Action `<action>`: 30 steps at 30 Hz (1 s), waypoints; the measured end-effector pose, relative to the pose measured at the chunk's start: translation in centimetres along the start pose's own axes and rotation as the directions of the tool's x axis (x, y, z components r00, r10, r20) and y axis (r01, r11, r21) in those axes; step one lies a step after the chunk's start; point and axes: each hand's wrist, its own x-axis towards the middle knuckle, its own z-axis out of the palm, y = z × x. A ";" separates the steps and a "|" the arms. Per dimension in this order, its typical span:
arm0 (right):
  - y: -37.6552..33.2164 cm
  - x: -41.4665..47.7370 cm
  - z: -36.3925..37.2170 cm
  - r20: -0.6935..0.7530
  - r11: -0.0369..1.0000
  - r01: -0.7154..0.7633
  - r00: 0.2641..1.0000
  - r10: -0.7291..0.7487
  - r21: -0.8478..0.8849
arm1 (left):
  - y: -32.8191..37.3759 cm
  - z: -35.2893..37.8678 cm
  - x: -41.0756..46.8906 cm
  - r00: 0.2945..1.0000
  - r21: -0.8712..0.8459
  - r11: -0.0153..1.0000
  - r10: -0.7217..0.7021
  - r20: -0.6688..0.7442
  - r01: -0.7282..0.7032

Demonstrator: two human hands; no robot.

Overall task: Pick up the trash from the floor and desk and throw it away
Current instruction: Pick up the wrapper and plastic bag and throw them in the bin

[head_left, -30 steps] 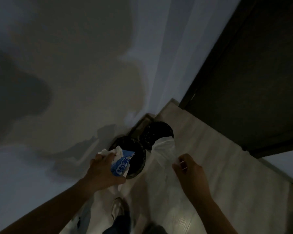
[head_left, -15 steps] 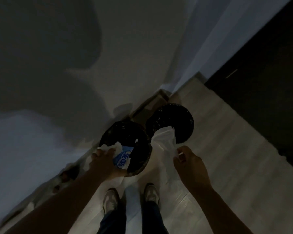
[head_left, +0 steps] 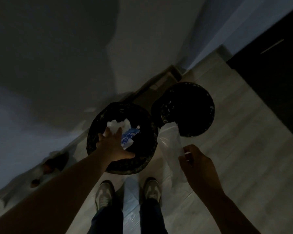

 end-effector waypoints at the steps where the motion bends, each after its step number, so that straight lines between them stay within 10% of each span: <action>1: 0.1 0.1 0.2 0.004 1.000 -0.002 1.000 0.002 -0.003 | -0.2 0.2 0.2 0.999 -0.013 1.000 0.024 -0.024 -0.024; 6: -1.1 0.5 0.8 0.052 1.000 0.000 0.999 0.001 -0.011 | -1.2 0.3 -0.5 0.960 -0.082 0.973 0.198 -0.198 -0.217; 16: -7.9 2.7 5.3 0.136 0.903 0.326 0.944 -0.299 -0.280 | -7.1 0.4 -4.8 0.988 -0.180 0.979 0.070 -0.140 -0.095; 23: -11.5 5.0 11.4 0.364 0.660 0.403 0.909 -0.205 -0.634 | -11.4 0.8 -7.2 0.986 -0.106 0.993 0.033 -0.163 -0.050; 30: -12.4 3.5 11.6 0.341 0.620 0.470 0.883 -0.323 -0.628 | -12.8 0.5 -8.7 0.974 -0.108 0.989 0.075 -0.213 -0.100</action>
